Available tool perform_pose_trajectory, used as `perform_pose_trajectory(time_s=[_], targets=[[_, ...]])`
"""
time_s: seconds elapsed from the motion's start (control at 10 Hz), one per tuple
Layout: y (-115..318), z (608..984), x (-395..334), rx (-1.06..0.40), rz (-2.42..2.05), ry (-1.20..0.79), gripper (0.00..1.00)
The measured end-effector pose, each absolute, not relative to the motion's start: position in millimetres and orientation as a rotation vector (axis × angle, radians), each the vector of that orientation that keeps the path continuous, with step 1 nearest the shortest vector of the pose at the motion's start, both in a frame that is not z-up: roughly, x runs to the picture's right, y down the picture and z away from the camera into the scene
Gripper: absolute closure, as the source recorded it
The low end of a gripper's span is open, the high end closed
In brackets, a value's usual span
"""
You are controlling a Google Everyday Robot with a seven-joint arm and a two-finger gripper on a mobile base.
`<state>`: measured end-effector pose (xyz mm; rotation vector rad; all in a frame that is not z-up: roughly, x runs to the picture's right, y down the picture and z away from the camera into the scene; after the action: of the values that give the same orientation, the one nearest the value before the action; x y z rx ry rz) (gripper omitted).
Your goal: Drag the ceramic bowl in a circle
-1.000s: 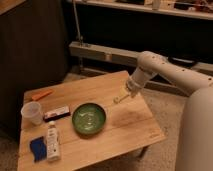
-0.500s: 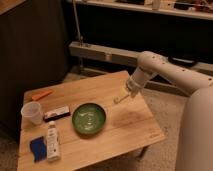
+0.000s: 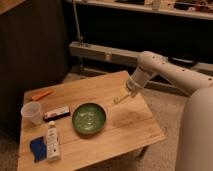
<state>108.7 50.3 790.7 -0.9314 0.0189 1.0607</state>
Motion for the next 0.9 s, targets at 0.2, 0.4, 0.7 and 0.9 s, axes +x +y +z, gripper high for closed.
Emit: perform_pose_trajectory(time_s=[0.2,0.4,0.7,0.9], targets=[[42.9,785.9,103.3,-0.941,1.106,-0.026,0.20],[26.1,778.4,69.9,-0.962,1.133,-0.115,0.20],[25.6,754.7,35.2,-0.938,1.132,-0.223,0.20],[36.4,748.5,28.6,-0.920,1.141,-0.247,0.20]])
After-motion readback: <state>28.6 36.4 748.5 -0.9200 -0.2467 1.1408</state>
